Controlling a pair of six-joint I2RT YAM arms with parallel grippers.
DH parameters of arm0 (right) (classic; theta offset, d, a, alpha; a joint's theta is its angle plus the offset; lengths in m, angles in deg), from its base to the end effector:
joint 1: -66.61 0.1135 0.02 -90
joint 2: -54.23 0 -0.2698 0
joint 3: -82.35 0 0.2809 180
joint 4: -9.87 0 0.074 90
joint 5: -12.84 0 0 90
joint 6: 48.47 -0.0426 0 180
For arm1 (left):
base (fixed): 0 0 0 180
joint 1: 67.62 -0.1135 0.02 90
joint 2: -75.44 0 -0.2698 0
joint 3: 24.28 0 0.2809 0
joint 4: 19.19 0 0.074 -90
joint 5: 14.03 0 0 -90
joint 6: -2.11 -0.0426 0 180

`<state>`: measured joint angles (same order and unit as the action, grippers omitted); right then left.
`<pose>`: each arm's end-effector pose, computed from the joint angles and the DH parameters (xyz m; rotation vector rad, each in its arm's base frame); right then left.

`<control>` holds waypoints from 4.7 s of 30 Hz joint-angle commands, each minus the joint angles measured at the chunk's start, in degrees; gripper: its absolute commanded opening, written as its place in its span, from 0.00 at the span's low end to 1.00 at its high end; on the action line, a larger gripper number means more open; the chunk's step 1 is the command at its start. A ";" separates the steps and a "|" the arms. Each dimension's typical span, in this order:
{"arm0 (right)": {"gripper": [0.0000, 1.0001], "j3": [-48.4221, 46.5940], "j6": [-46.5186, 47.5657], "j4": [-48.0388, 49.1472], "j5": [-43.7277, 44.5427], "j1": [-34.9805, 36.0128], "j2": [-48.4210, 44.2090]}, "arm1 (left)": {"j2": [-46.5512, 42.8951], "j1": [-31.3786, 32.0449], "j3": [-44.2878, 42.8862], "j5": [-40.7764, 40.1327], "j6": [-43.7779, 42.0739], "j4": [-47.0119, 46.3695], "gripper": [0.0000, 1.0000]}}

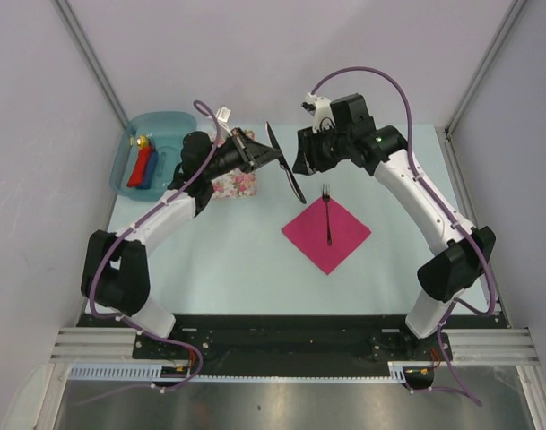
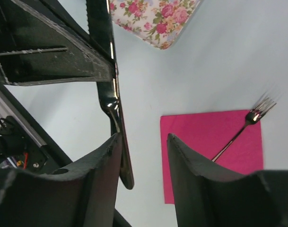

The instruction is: Place the utensils on the paper napkin and roll it up

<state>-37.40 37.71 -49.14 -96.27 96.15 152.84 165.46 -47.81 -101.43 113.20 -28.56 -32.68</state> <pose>0.3521 0.2155 0.4114 -0.6875 2.1718 0.6848 0.3693 -0.1604 0.3219 -0.0301 1.8007 -1.5405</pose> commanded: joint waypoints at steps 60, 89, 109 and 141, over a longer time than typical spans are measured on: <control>0.46 1.77 -2.51 2.55 7.69 5.27 0.27 | 1.48 1.90 0.57 -0.50 1.84 -0.37 0.00; 0.33 0.98 -2.07 2.55 8.30 5.09 0.62 | 3.67 1.54 -1.10 -0.76 1.14 1.74 0.00; 0.37 1.86 -1.90 2.29 7.16 4.91 1.59 | 4.02 1.54 -1.19 -0.14 3.51 -0.37 0.00; 0.00 15.64 -8.40 12.91 11.72 -0.18 -1.66 | -4.84 -5.48 0.30 -2.34 -11.92 13.24 1.00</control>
<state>-28.07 32.49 -42.82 -87.38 97.60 155.09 167.54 -48.92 -100.97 112.28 -30.28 -25.25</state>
